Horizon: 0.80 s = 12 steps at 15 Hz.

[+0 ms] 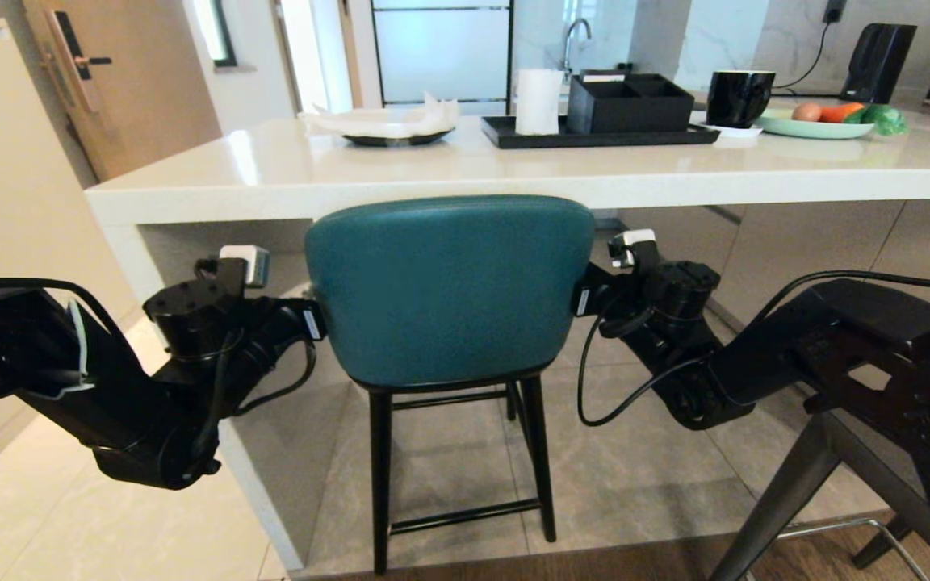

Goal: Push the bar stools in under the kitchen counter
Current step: Pull the blue chair out from under the dining table

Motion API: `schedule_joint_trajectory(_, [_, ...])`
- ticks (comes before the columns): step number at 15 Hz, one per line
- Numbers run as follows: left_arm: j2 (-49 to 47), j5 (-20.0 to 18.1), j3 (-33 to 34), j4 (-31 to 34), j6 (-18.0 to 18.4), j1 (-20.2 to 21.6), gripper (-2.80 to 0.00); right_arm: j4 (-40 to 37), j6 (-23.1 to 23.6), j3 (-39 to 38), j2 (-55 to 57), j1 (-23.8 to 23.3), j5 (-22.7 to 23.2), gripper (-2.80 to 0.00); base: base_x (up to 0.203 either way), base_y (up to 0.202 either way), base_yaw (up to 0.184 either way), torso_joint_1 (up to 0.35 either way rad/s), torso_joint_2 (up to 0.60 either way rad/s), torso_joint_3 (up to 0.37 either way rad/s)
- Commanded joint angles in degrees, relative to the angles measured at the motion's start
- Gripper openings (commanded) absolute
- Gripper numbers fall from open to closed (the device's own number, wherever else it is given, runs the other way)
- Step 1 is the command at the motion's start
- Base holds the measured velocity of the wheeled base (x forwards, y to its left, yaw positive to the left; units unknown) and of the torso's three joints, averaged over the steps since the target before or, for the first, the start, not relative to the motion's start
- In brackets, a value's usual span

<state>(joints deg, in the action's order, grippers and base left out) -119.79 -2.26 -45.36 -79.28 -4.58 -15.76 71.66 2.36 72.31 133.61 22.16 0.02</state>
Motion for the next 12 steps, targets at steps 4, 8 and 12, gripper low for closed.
schedule_joint_trajectory(4, [4.1, -0.28, 1.92, -0.62, 0.0, -7.89, -2.8, 1.21, 0.01, -3.9, -4.43, 4.14, 0.9, -2.8, 0.0, 0.0, 0.0, 0.0, 0.0, 0.0])
schedule_joint_trajectory(8, [7.93, -0.12, 6.82, -0.62, 0.01, -8.06, -2.8, 3.81, 0.01, -11.16, -8.28, 6.63, 0.94, -2.8, 0.0, 0.0, 0.0, 0.0, 0.0, 0.0])
schedule_joint_trajectory(12, [12.35, 0.02, 12.05, -0.79, 0.01, -7.38, -2.8, 7.6, 0.41, -19.38, -12.48, 9.97, 0.96, -2.8, 0.0, 0.0, 0.0, 0.0, 0.0, 0.0])
